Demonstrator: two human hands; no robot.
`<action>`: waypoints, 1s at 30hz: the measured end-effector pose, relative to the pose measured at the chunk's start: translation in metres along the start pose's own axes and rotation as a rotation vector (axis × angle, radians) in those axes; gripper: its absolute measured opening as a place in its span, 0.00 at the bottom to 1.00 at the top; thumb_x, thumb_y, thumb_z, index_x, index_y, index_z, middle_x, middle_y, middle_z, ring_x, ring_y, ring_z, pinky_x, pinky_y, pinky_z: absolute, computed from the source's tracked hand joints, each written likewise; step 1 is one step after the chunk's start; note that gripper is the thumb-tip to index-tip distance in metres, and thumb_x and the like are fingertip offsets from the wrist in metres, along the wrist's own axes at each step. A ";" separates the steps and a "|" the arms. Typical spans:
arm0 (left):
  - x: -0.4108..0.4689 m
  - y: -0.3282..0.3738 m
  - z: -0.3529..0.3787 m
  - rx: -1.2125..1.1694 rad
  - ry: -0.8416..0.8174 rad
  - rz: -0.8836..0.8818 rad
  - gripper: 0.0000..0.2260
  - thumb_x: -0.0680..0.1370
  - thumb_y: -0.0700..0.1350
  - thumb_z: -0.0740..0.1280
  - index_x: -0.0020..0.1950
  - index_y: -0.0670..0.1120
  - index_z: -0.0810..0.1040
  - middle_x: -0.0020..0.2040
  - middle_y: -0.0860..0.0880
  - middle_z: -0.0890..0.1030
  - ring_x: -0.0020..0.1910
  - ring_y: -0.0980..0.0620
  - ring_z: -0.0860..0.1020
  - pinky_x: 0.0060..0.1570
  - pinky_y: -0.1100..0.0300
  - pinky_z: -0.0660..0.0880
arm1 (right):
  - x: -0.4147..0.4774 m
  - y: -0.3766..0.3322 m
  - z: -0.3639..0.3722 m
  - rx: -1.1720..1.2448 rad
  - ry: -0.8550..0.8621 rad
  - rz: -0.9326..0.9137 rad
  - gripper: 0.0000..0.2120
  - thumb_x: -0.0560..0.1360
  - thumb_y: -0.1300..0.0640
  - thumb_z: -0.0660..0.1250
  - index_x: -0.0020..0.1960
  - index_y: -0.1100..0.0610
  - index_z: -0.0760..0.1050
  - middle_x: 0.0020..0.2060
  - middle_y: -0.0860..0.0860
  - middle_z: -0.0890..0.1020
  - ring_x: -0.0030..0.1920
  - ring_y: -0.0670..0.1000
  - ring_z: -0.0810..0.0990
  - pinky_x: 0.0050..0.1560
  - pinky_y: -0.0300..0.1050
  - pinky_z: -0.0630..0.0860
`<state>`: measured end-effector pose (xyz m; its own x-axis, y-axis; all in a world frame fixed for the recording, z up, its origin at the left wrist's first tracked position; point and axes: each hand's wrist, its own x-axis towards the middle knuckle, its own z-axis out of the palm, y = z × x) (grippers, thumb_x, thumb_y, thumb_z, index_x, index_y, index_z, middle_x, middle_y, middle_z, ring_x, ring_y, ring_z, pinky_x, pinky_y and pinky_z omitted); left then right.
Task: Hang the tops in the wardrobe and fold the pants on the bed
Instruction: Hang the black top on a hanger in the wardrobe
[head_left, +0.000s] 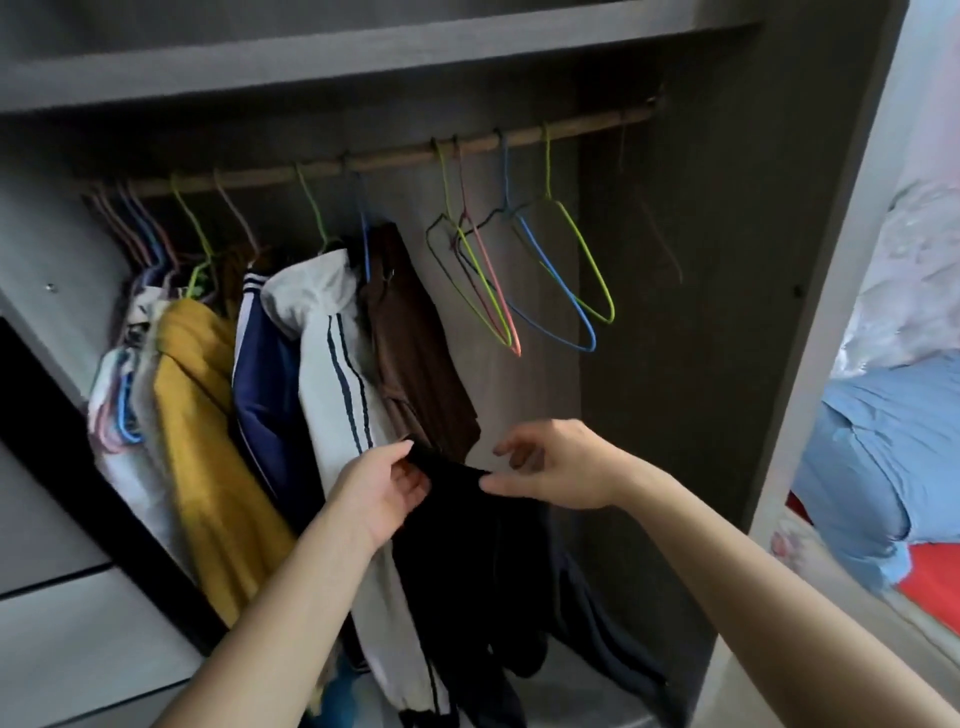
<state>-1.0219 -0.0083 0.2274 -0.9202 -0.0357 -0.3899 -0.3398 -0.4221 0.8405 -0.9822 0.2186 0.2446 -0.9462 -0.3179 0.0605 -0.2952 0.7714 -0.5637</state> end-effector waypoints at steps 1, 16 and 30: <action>0.000 0.008 0.001 0.027 0.005 0.045 0.07 0.81 0.37 0.61 0.46 0.43 0.77 0.38 0.45 0.80 0.38 0.48 0.78 0.34 0.57 0.76 | 0.010 -0.006 -0.008 0.001 0.153 -0.024 0.25 0.71 0.32 0.68 0.60 0.48 0.79 0.48 0.44 0.81 0.48 0.44 0.79 0.52 0.44 0.78; 0.023 0.049 -0.005 0.644 -0.106 0.533 0.08 0.81 0.37 0.60 0.50 0.47 0.78 0.47 0.48 0.78 0.49 0.52 0.74 0.52 0.60 0.70 | 0.168 -0.053 -0.076 -0.485 0.655 0.174 0.09 0.78 0.59 0.62 0.56 0.62 0.73 0.49 0.61 0.81 0.50 0.65 0.81 0.41 0.50 0.70; 0.043 0.053 -0.004 0.514 -0.081 0.384 0.10 0.80 0.38 0.61 0.46 0.48 0.80 0.51 0.42 0.80 0.55 0.42 0.77 0.63 0.46 0.72 | 0.088 -0.024 0.004 0.061 1.244 -0.216 0.11 0.76 0.70 0.63 0.57 0.65 0.69 0.53 0.55 0.70 0.44 0.55 0.74 0.44 0.52 0.73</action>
<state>-1.0789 -0.0359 0.2534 -0.9997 -0.0205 -0.0128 -0.0147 0.0950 0.9954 -1.0581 0.1695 0.2599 -0.3739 0.3240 0.8690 -0.4834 0.7316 -0.4807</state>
